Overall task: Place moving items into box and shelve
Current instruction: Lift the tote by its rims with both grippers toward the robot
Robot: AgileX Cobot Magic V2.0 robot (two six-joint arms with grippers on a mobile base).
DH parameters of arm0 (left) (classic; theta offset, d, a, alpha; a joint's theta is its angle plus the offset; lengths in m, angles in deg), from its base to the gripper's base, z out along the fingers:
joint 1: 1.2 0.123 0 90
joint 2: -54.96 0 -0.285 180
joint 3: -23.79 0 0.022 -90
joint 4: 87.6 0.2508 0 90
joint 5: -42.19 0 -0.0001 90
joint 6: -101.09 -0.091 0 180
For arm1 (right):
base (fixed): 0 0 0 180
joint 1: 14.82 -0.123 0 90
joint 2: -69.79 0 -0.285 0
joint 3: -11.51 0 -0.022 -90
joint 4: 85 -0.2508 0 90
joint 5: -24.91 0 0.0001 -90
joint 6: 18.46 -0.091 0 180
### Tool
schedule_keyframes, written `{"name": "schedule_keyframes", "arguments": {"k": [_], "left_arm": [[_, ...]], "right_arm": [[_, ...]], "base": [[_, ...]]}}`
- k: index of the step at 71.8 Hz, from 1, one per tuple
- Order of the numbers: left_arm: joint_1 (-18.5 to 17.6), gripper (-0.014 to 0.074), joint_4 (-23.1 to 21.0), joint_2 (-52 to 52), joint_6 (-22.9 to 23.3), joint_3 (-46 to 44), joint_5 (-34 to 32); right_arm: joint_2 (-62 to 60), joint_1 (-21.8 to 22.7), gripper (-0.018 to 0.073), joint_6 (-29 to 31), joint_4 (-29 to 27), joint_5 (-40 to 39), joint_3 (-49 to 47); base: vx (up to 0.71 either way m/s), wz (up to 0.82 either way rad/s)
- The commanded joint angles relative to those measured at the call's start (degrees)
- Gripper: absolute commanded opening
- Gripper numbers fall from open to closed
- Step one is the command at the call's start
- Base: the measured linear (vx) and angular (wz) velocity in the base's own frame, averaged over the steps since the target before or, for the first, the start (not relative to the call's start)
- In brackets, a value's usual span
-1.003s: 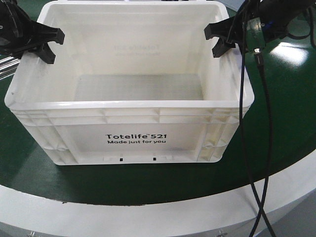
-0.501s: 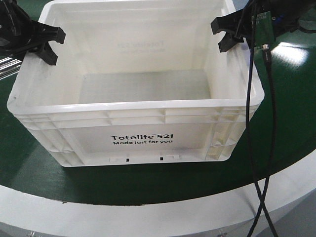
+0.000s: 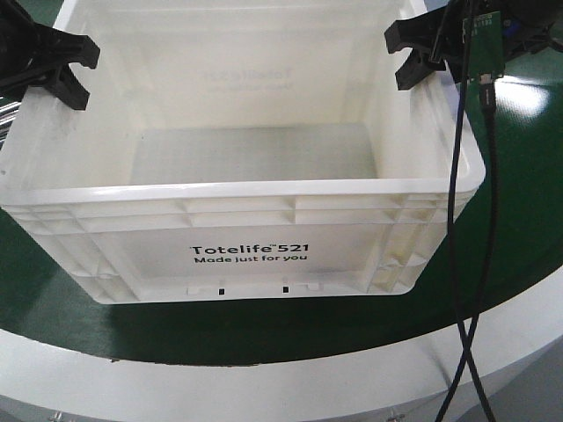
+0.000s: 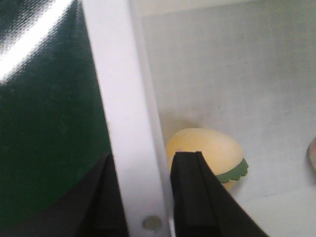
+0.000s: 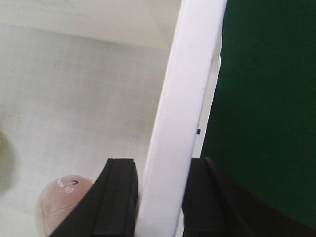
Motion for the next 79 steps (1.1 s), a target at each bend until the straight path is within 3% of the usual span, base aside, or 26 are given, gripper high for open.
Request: {"name": "schedule_keyframes", "arguments": {"k": [1, 79], "left_arm": [[-1.41, -0.0004, -11.32, 3.73, 0.0, -2.67, -4.82], [-1.41, -0.0004, -12.21, 7.16, 1.54, -2.67, -3.37]], "right_arm": [[-4.19, -1.52, -0.0003, 0.8, -12.03, -4.73, -2.37], [-5.62, -1.52, -0.0003, 0.51, -15.5, 0.46, -2.37]], "base": [[0.0, 0.0], [0.0, 0.0]]}}
